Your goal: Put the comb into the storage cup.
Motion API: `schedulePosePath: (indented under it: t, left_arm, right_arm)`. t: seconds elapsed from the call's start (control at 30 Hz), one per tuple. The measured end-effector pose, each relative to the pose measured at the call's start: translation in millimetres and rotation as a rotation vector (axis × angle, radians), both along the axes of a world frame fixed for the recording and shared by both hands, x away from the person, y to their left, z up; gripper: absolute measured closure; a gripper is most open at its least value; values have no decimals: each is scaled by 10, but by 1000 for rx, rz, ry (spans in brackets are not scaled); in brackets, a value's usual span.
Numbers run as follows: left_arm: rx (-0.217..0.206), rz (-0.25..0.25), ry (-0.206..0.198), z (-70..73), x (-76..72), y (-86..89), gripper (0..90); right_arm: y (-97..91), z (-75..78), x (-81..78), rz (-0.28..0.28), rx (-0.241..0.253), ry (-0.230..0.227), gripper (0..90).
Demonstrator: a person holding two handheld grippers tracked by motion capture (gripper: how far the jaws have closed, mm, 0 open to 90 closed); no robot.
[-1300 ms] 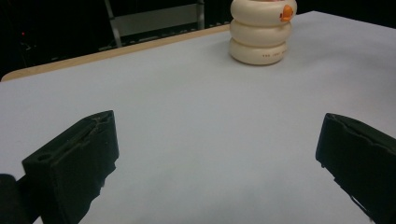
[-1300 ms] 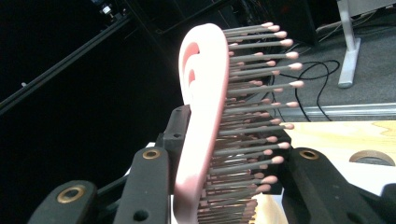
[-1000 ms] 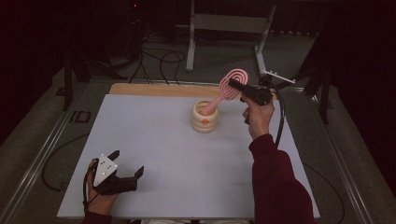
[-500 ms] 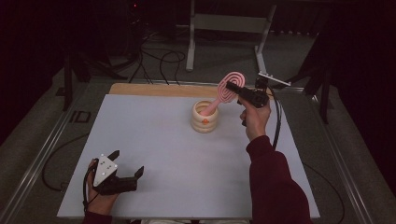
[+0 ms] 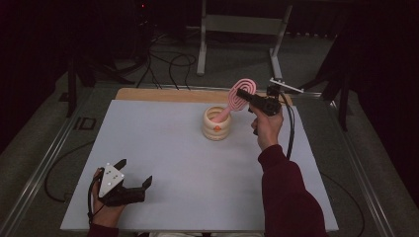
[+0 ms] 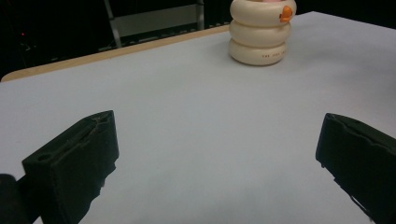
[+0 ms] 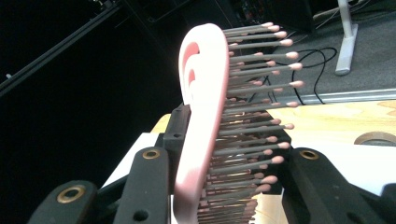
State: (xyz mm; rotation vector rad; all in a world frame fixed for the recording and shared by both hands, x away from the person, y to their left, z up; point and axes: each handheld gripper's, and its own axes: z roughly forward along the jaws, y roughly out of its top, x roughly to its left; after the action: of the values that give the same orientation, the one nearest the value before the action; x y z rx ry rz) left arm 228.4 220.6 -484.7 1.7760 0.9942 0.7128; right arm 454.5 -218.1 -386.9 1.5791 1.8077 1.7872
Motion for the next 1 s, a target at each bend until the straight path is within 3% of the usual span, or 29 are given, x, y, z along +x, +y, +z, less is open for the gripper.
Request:
schedulePosePath:
  t: [0.5,1.0]
  left_arm:
    - [-4,1,-1,3,-1,5,0]
    - [-3,-2,-3,7,1,1,0]
  right_arm:
    - [114,-135,16,-5,-15,10,641]
    - [193,-176,21,-7,-23,17,641]
